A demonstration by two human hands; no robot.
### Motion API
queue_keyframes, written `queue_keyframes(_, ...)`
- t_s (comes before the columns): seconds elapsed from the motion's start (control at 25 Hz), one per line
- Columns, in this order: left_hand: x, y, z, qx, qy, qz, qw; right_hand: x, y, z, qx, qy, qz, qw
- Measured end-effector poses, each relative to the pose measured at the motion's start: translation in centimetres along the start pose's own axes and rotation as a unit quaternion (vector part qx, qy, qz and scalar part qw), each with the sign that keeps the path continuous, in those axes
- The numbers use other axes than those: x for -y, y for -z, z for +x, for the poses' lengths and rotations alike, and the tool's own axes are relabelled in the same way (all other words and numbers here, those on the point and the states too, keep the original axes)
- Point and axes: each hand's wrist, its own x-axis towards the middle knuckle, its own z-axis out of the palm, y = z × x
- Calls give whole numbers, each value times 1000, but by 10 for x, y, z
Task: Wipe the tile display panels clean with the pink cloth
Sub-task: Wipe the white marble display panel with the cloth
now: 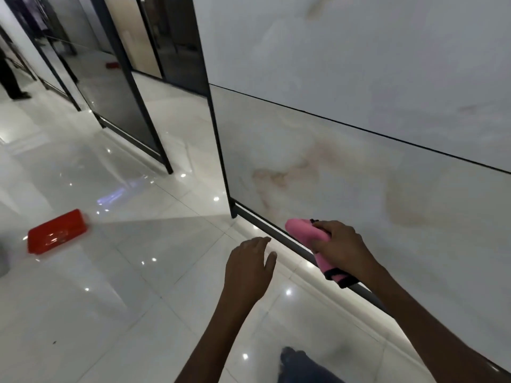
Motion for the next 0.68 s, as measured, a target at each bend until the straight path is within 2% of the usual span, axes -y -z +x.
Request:
queue_keyframes(0.16,86,7,75,-3,-4,22,1000,54,-54,97,16,26,2,1000)
queue_keyframes(0.4,232,42,220,44,32,67,996,157,-111,277,47,51,27,997)
queue_keyframes(0.56,305,75,334,9,26,86,996,235,-132,383,8,74,32,997)
queue_keyframes(0.68,336,71,381,-1,23,28,999,259,-142,443,-22,76,14,997)
